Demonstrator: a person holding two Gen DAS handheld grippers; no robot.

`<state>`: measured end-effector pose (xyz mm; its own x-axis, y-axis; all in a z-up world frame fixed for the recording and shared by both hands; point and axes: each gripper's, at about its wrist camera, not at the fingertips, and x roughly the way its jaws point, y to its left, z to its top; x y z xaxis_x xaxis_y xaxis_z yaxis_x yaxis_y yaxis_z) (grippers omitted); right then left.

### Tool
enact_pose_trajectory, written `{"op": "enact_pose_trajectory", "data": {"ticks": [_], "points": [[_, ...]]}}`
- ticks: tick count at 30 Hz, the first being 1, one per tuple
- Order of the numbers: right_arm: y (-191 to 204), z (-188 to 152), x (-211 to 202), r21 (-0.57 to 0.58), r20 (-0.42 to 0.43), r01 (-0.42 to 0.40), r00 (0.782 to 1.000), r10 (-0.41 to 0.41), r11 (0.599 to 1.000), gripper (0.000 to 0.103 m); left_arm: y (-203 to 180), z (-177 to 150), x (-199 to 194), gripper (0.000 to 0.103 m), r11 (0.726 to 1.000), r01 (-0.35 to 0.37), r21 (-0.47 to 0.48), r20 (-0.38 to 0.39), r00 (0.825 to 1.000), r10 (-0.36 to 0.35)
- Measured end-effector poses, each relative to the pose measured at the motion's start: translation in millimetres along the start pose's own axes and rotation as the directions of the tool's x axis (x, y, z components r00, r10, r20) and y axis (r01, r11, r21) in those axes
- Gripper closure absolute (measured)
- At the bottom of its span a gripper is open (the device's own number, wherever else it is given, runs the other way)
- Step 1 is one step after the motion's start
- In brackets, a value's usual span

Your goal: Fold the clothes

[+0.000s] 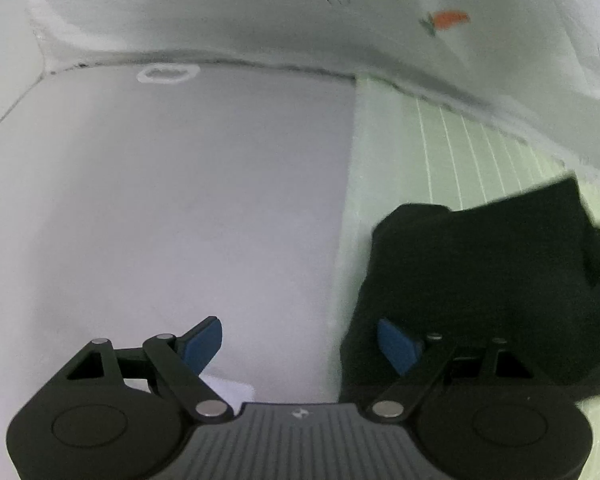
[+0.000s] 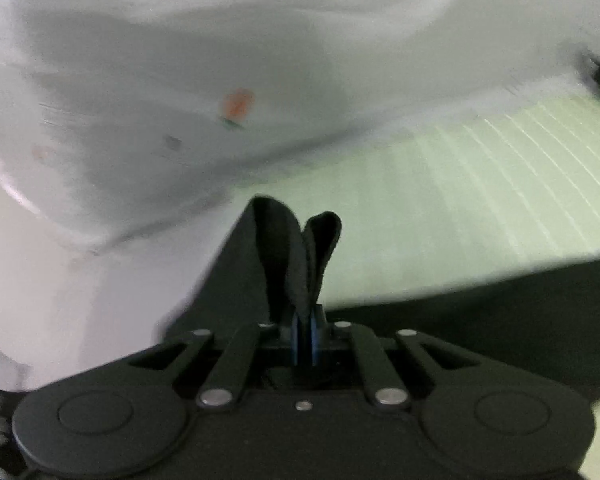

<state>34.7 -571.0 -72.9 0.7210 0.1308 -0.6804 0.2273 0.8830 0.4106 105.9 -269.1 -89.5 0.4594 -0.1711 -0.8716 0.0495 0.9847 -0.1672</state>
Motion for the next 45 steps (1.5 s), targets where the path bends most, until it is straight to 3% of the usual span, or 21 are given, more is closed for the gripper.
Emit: {"op": "enact_pose_trajectory", "data": {"ticks": [4, 8, 10, 12, 15, 17, 18, 20, 25, 27, 30, 34, 39, 45], "points": [[-32.5, -8.2, -7.8, 0.115, 0.0, 0.004, 1.0, -0.004, 0.993, 0.097, -16.6, -11.6, -2.7, 0.018, 0.999, -0.002, 0.042, -0.018, 1.0, 0.003], [-41.3, -11.1, -1.2, 0.062, -0.035, 0.061, 0.998, -0.059, 0.996, 0.095, -28.0, -17.2, 2.3, 0.018, 0.998, -0.028, 0.063, -0.045, 0.999, 0.031], [-46.8, -15.5, 11.7, 0.018, -0.087, 0.113, 0.99, -0.111, 0.993, 0.088, -31.3, -18.4, 6.9, 0.018, 0.997, -0.039, 0.066, -0.067, 0.997, 0.043], [-50.8, -18.3, 11.6, -0.027, -0.099, 0.149, 0.984, -0.151, 0.988, 0.067, -36.4, -18.6, 3.6, 0.018, 0.994, -0.064, 0.092, -0.061, 0.996, 0.07], [-60.7, -20.7, -4.3, -0.063, -0.052, 0.182, 0.981, -0.186, 0.981, 0.037, -46.3, -16.8, -7.0, 0.018, 0.985, -0.102, 0.138, -0.028, 0.994, 0.106], [-75.2, -22.1, -15.8, -0.055, -0.03, 0.214, 0.976, -0.216, 0.975, 0.024, -53.4, -14.6, -14.5, 0.017, 0.981, -0.108, 0.16, -0.012, 0.994, 0.112], [-85.3, -23.7, -20.8, -0.039, -0.023, 0.247, 0.969, -0.248, 0.968, 0.012, -57.6, -13.1, -17.6, 0.016, 0.979, -0.106, 0.173, -0.005, 0.994, 0.109], [-107.1, -26.6, -28.9, 0.015, -0.021, 0.328, 0.944, -0.328, 0.944, 0.001, -69.7, -10.8, -20.8, 0.013, 0.971, -0.108, 0.212, 0.012, 0.994, 0.107], [-171.3, -32.3, -43.2, 0.233, -0.064, 0.457, 0.888, -0.455, 0.859, 0.001, -103.7, -8.0, -11.0, 0.01, 0.947, -0.103, 0.305, 0.008, 0.994, 0.106], [-186.4, -31.0, -42.1, 0.237, -0.077, 0.51, 0.858, -0.507, 0.827, 0.0, -113.2, -8.1, -0.2, 0.009, 0.947, -0.098, 0.307, -0.029, 0.993, 0.112], [-199.6, -25.3, -44.7, 0.177, -0.042, 0.54, 0.839, -0.542, 0.823, 0.0, -125.9, -10.6, 11.1, 0.008, 0.94, -0.1, 0.326, -0.058, 0.99, 0.125], [-222.5, -13.2, -44.5, 0.193, -0.021, 0.542, 0.835, -0.549, 0.818, 0.0, -136.9, -15.4, 20.0, 0.003, 0.927, -0.149, 0.345, -0.062, 0.982, 0.181], [-244.3, 2.9, -35.6, 0.182, 0.017, 0.563, 0.818, -0.575, 0.806, 0.0, -136.4, -15.5, 30.9, 0.0, 0.933, -0.183, 0.308, -0.094, 0.971, 0.222], [-251.5, 16.3, -27.8, 0.18, 0.024, 0.537, 0.835, -0.549, 0.824, 0.001, -143.1, -16.8, 35.7, 0.0, 0.926, -0.23, 0.301, -0.088, 0.96, 0.267]]}}
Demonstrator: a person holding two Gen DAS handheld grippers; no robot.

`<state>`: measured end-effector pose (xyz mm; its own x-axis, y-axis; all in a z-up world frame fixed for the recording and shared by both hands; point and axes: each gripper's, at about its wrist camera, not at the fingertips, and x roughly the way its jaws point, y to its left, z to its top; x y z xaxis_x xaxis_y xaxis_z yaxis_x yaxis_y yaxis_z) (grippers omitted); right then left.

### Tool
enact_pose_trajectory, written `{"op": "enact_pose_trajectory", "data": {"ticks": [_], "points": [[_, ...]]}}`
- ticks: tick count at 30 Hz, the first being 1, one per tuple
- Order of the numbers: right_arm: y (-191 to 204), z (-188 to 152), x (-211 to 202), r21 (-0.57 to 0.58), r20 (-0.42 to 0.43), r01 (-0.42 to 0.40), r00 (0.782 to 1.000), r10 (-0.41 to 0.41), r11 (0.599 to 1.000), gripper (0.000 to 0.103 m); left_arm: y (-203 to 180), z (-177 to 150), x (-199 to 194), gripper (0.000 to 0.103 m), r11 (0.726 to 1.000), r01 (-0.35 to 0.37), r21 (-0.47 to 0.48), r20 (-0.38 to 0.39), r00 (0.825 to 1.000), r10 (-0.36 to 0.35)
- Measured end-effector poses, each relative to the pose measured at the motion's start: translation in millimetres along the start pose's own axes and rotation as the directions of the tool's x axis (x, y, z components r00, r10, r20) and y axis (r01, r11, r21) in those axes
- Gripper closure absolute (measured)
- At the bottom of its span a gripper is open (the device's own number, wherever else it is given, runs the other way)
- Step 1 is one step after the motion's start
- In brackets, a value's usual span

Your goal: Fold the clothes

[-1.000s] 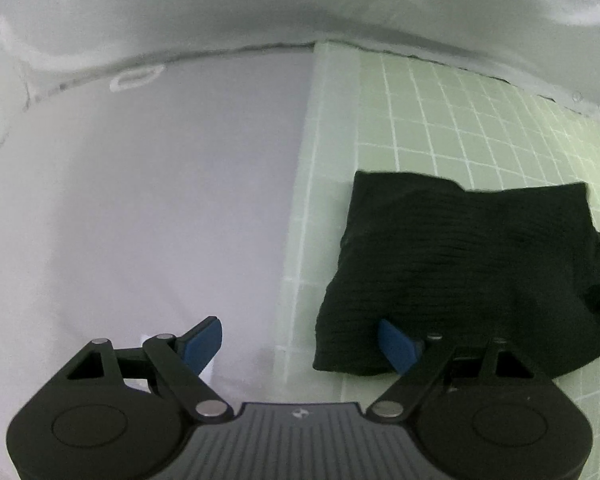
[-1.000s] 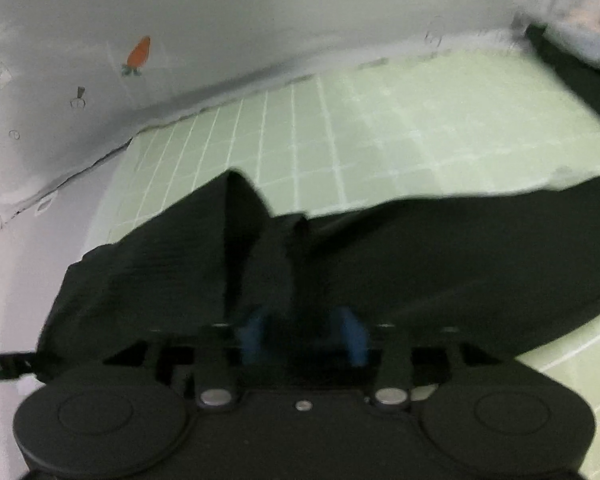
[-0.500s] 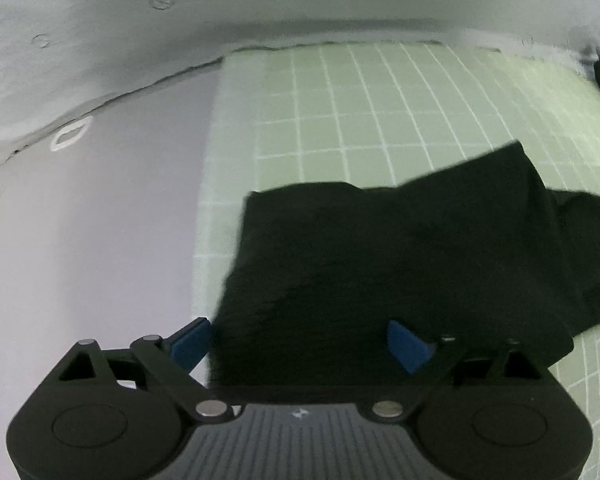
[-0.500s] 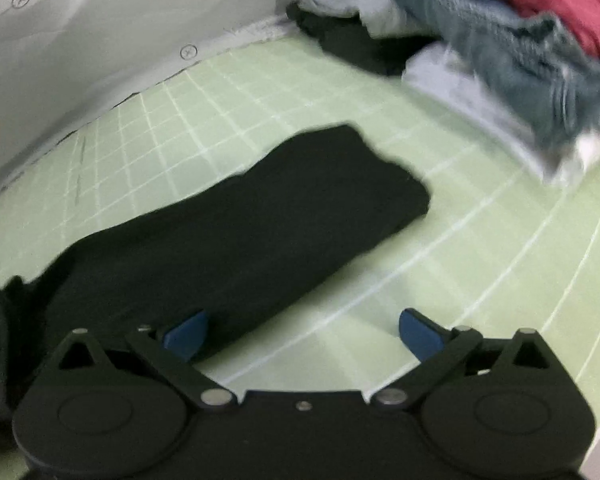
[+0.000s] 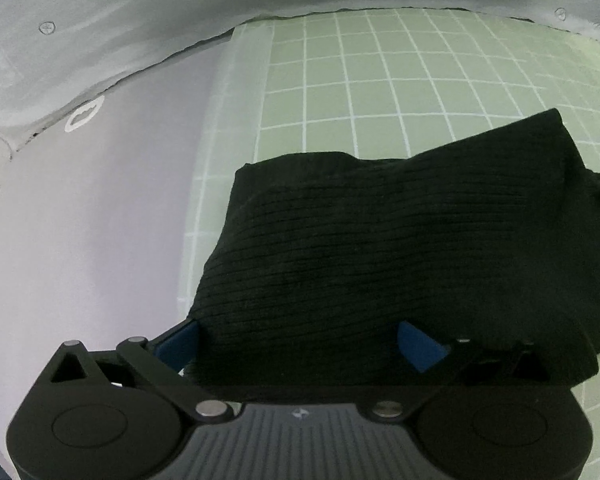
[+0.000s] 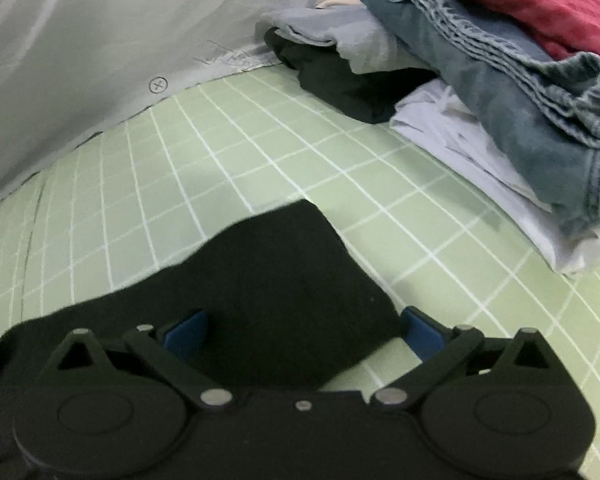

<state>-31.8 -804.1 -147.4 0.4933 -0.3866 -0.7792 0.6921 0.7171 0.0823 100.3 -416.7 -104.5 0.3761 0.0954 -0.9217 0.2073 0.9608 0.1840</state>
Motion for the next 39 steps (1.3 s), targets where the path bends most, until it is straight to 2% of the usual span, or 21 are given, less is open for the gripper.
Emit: {"op": "enact_pose_trajectory", "data": {"ticks": [1, 4, 5, 6, 8, 9, 13, 16, 23, 30, 39], "points": [[0.3, -0.8, -1.1, -0.001, 0.007, -0.004, 1.0, 0.004, 1.0, 0.002, -0.4, -0.1, 0.1, 0.0, 1.0, -0.003, -0.002, 0.0, 1.0, 0.003], [1.7, -3.1, -6.9, -0.018, 0.03, -0.032, 0.999, 0.033, 0.999, 0.022, 0.6, -0.7, 0.2, 0.0, 1.0, 0.002, -0.009, -0.002, 1.0, -0.002], [1.8, -3.1, -9.3, -0.021, 0.033, -0.053, 0.998, 0.053, 0.998, 0.036, 1.7, -0.8, 0.4, 0.0, 1.0, 0.007, -0.013, -0.004, 1.0, -0.007], [1.9, -2.7, -11.4, -0.024, 0.033, -0.075, 0.997, 0.076, 0.997, 0.056, 3.0, -0.8, 0.9, 0.0, 1.0, 0.012, -0.019, -0.01, 1.0, -0.012], [0.5, -0.7, -13.9, 0.0, 0.017, -0.123, 0.992, 0.123, 0.992, 0.07, 4.6, 0.6, 2.1, 0.0, 0.999, 0.019, -0.027, -0.024, 1.0, -0.019], [-1.3, 0.1, -14.9, 0.029, 0.008, -0.141, 0.99, 0.141, 0.99, 0.073, 4.9, 1.4, 2.5, 0.0, 0.999, 0.021, -0.027, -0.031, 0.999, -0.022], [-9.6, 1.8, -26.6, 0.142, 0.018, -0.206, 0.978, 0.206, 0.968, 0.076, 8.8, 5.2, 2.9, 0.0, 0.999, 0.038, -0.027, -0.056, 0.998, -0.04], [-12.8, 3.1, -46.3, 0.212, 0.068, -0.292, 0.956, 0.284, 0.932, 0.077, 13.3, 5.1, -3.2, 0.0, 0.998, 0.052, -0.04, -0.044, 0.998, -0.054], [25.6, 1.5, -98.0, 0.14, 0.125, -0.404, 0.913, 0.389, 0.904, 0.077, 28.7, 0.1, -25.3, 0.0, 0.995, 0.072, -0.065, 0.035, 0.997, -0.07], [82.6, -11.2, -125.1, 0.093, 0.097, -0.536, 0.844, 0.528, 0.839, 0.077, 52.0, -5.6, -42.2, 0.0, 0.996, 0.075, -0.056, 0.097, 0.993, -0.069], [176.3, -31.8, -150.0, 0.021, 0.015, -0.666, 0.746, 0.665, 0.746, 0.077, 82.5, -21.7, -32.1, 0.0, 0.994, 0.093, -0.065, 0.086, 0.992, -0.087]]}}
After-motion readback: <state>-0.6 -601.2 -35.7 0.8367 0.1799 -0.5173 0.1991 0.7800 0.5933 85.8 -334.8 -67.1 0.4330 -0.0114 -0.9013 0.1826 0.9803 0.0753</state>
